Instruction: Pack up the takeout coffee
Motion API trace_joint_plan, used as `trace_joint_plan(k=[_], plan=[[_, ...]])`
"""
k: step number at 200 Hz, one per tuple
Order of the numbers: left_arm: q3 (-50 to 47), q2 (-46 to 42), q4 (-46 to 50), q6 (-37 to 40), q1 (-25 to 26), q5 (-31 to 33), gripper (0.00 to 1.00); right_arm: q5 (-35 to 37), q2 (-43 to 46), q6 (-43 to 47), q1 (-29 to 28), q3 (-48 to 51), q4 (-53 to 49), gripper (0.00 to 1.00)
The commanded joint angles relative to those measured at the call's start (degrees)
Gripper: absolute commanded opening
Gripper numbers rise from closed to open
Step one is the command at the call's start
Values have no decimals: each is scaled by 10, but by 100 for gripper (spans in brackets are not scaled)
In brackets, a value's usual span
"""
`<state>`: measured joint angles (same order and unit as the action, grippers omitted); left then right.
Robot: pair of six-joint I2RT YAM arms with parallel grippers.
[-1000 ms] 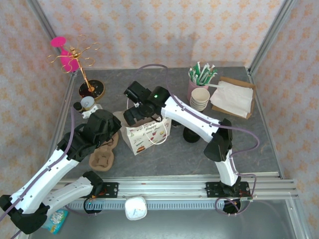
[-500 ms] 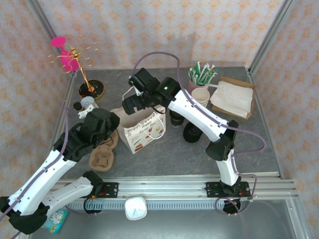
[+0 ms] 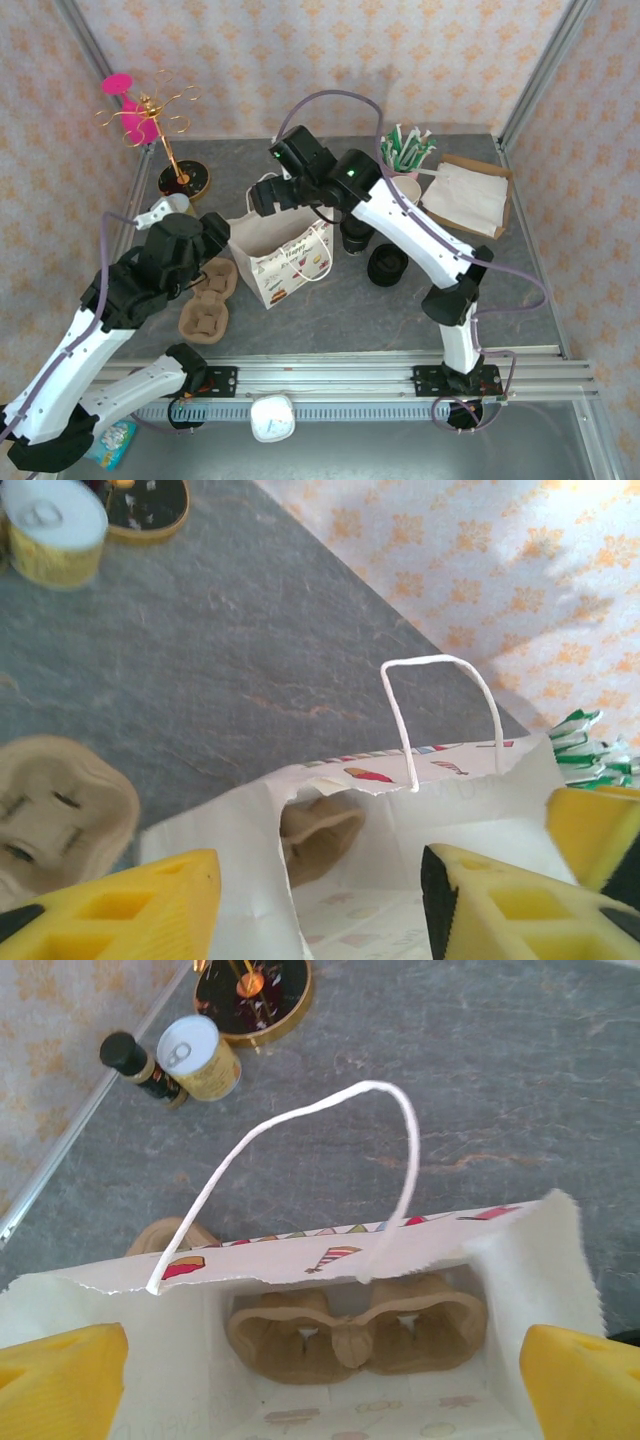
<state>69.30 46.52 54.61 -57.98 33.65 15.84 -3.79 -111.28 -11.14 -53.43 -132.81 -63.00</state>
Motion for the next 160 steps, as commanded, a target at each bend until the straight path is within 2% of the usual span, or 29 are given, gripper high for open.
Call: trace_joint_plan(k=[1, 51, 85, 124, 160], plan=[[42, 4, 49, 85, -3, 40, 60, 42, 43, -21, 3, 24, -5, 100], [121, 67, 42, 262, -3, 13, 71, 58, 88, -48, 6, 79, -13, 100], [156, 120, 30, 349, -3, -13, 75, 76, 111, -68, 14, 103, -25, 100], [169, 169, 11, 416, -2, -48, 83, 82, 147, -93, 29, 145, -16, 100], [169, 209, 3, 454, -2, -73, 87, 123, 188, -127, 48, 200, -18, 100]])
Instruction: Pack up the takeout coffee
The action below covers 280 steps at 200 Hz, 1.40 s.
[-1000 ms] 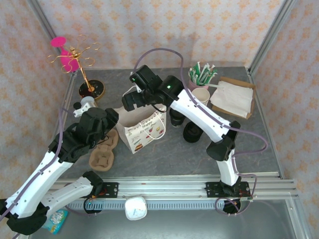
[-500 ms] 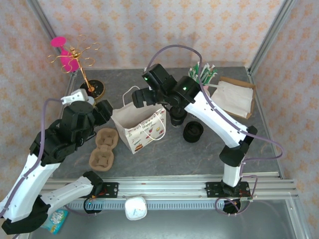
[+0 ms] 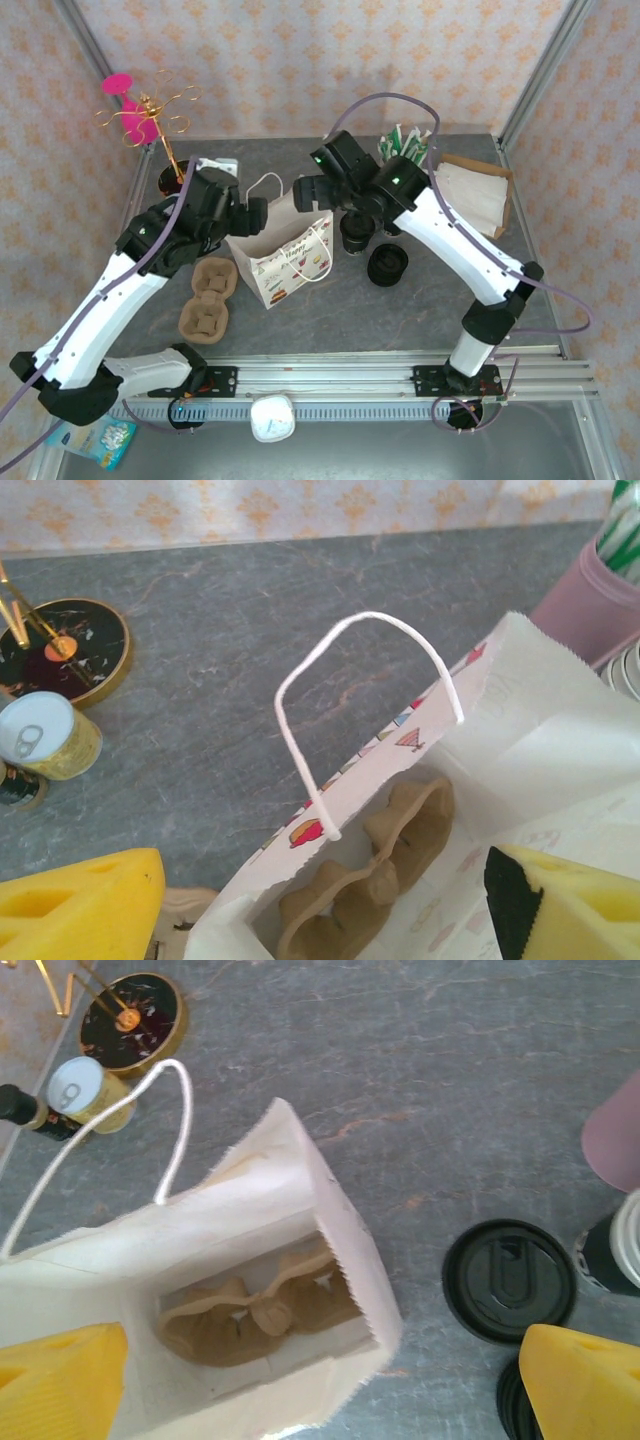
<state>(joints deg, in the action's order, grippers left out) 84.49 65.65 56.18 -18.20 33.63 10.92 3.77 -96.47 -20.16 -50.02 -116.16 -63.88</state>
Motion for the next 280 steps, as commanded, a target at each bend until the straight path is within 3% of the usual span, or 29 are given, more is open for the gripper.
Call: trace_joint_plan(k=[1, 36, 64, 117, 173, 200, 243, 280], plan=[[18, 18, -13, 57, -2, -24, 87, 48, 41, -38, 15, 36, -8, 100], [40, 62, -3, 88, -2, -47, 88, 41, 56, -53, 45, 71, 1, 100], [47, 88, 6, 100, -13, -21, 88, 48, 54, -49, 52, 89, 3, 100], [42, 134, -12, 133, -44, -63, 86, 57, 43, -46, 59, 105, 4, 100], [64, 176, -20, 154, -74, -100, 62, 64, 36, -45, 59, 106, -1, 100], [55, 178, -19, 148, -86, -105, 45, 67, 34, -39, 59, 113, -1, 100], [27, 149, -32, 110, -96, -147, 17, 63, 20, -30, 59, 105, -10, 99], [-15, 117, -40, 50, -97, -173, 4, 57, 9, -25, 59, 100, -17, 100]])
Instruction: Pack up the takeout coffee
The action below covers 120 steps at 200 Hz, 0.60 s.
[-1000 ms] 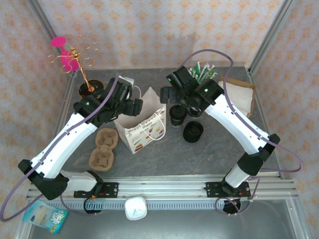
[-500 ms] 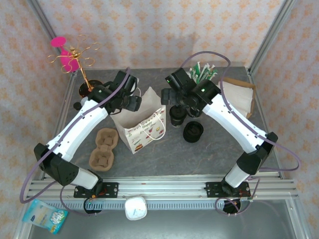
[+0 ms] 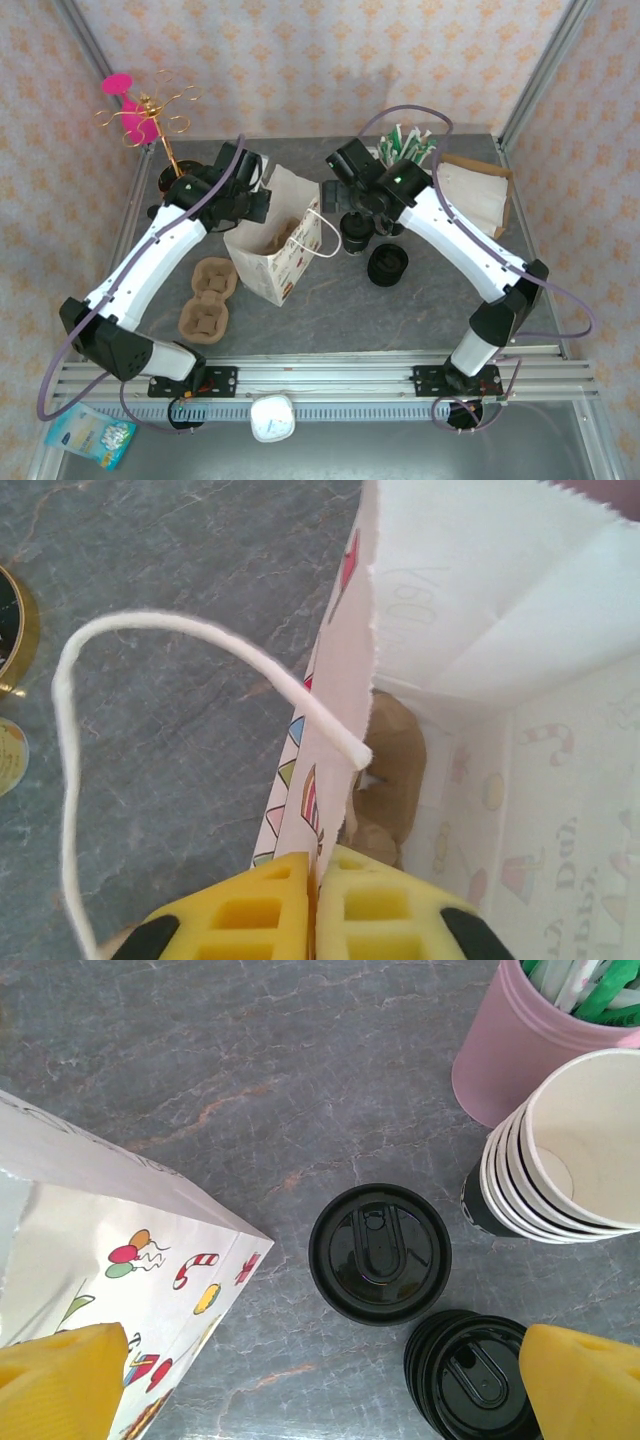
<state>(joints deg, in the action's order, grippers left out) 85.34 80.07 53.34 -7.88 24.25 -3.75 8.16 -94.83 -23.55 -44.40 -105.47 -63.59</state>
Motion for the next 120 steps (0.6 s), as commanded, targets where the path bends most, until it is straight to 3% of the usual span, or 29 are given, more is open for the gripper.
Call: trace_joint_plan(k=[1, 65, 120], plan=[[-25, -28, -12, -56, -3, -27, 3, 13, -8, 9, 3, -8, -20, 100], [-56, -75, -43, -186, -3, -64, 0, 5, -20, 11, 3, -19, -28, 100], [-78, -105, -58, -225, -3, -46, 0, -19, -28, 3, -1, -60, -41, 100]])
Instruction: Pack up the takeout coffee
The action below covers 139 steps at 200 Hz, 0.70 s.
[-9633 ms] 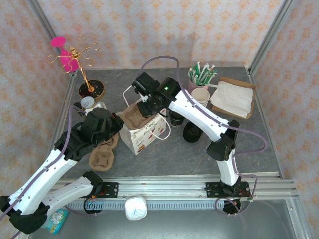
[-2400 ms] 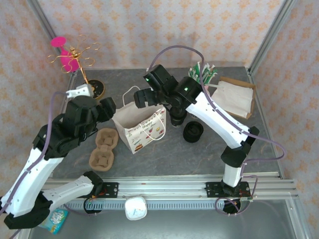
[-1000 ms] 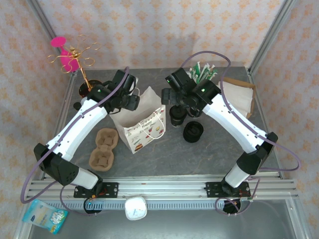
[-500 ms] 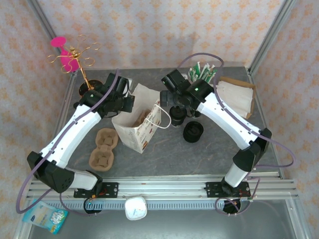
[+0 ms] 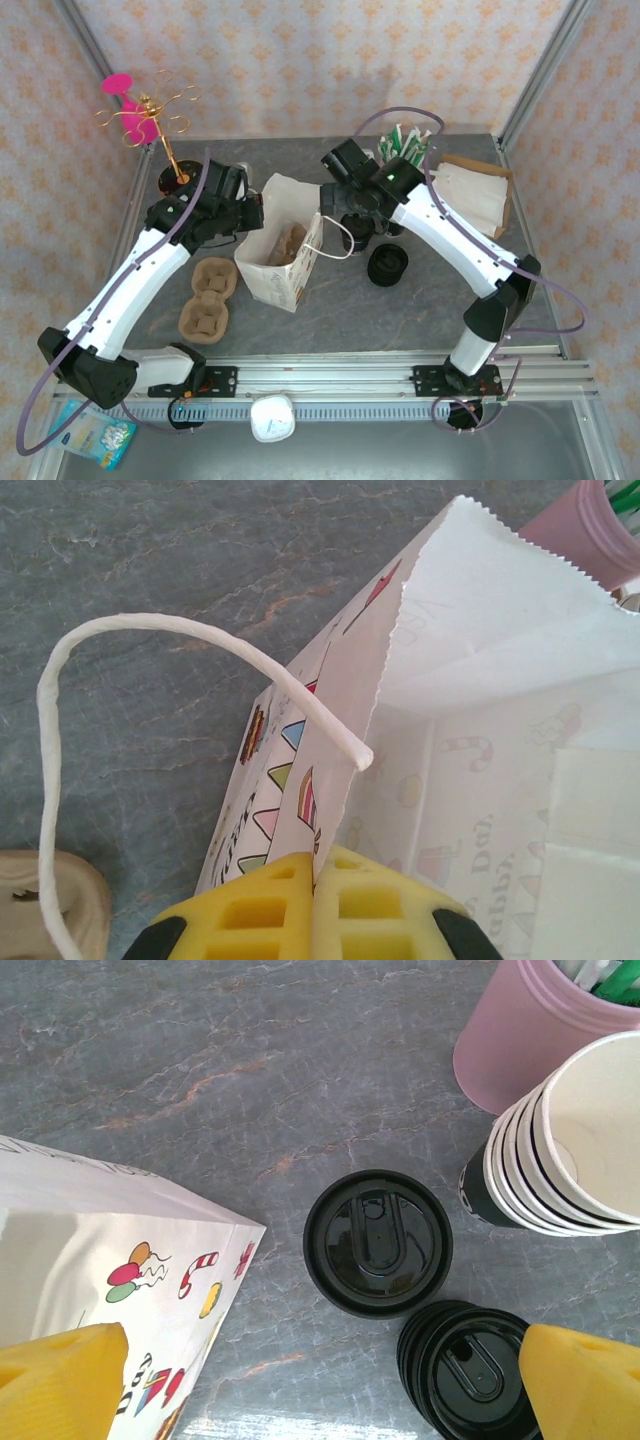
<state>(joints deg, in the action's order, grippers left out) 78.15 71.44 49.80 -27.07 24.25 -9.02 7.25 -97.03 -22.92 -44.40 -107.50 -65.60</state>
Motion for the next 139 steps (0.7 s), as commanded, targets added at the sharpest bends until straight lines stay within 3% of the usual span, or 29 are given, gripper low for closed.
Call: trace_joint_plan(k=[1, 49, 70, 139], plan=[[-6, -20, -22, -34, -3, 9, 0, -10, -6, -4, -1, -40, -21, 100], [-6, -40, -33, -87, -3, 8, 0, -38, -26, -12, -35, -109, -27, 93], [-11, -51, -36, -117, -3, 17, 0, -8, -54, -19, -45, -179, -75, 92], [-60, -70, -59, -183, -3, -3, 0, -48, -95, -58, -94, -258, -91, 70]])
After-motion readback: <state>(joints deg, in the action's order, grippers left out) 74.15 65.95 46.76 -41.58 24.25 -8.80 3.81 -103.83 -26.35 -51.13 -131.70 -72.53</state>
